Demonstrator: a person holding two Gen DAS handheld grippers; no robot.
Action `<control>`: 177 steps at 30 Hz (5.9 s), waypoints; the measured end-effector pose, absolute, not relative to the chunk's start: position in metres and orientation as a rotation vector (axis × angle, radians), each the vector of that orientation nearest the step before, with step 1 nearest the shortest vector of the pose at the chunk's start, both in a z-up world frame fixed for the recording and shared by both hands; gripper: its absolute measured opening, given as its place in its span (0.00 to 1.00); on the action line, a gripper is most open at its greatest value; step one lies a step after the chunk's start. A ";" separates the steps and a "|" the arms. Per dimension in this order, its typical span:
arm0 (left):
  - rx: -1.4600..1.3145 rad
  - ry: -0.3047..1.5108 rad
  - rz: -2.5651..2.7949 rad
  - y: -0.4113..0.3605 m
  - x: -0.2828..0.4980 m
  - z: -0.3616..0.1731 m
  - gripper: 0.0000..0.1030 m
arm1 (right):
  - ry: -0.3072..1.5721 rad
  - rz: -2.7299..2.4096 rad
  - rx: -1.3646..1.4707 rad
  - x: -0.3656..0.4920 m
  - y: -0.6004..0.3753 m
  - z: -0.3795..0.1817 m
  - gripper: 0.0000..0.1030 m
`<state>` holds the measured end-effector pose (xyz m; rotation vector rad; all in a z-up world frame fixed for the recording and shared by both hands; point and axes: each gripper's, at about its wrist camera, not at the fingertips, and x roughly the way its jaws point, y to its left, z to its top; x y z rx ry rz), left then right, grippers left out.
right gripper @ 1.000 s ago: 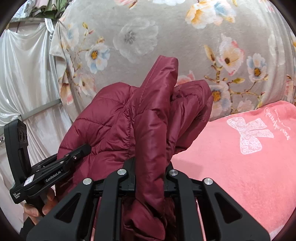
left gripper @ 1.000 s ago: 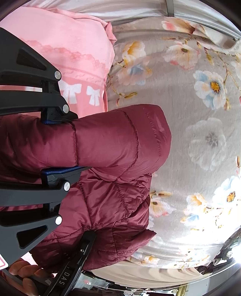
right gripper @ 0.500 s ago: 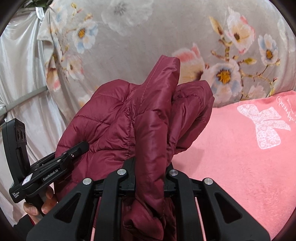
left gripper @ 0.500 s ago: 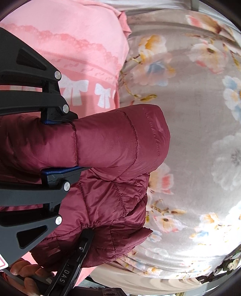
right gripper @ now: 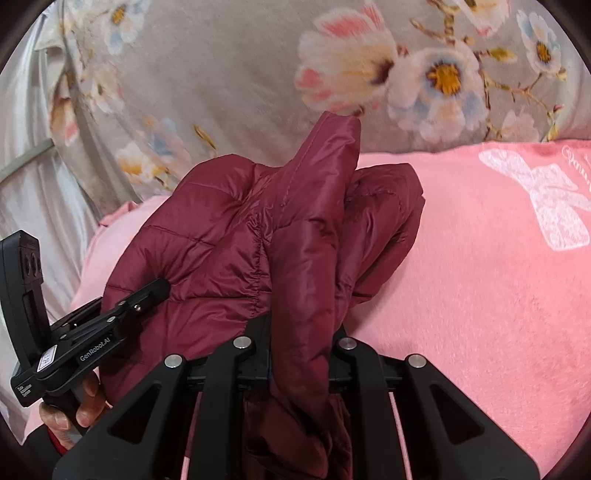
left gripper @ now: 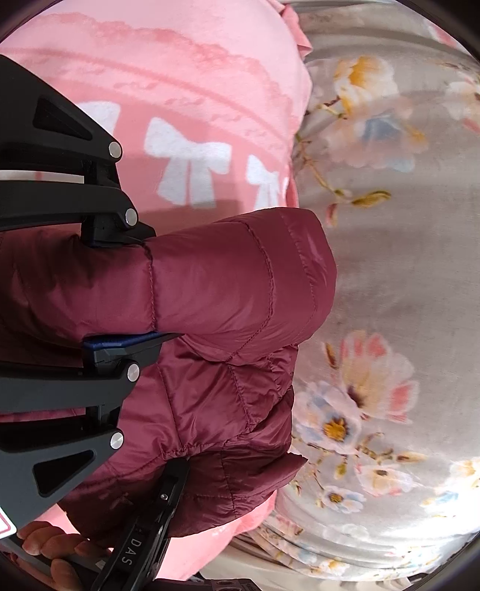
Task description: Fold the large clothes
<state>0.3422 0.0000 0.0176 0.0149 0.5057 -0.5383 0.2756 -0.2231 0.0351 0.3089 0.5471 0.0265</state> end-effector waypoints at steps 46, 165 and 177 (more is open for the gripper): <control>0.122 0.666 -0.129 -0.045 0.376 0.006 0.69 | 0.673 -0.261 0.162 0.341 -0.226 0.014 0.18; 0.143 0.616 -0.077 -0.018 0.141 -0.024 0.81 | 0.644 -0.240 0.028 0.083 -0.146 0.011 0.87; 0.144 0.612 -0.075 -0.018 0.141 -0.024 0.81 | 0.644 -0.239 0.028 0.083 -0.147 0.010 0.87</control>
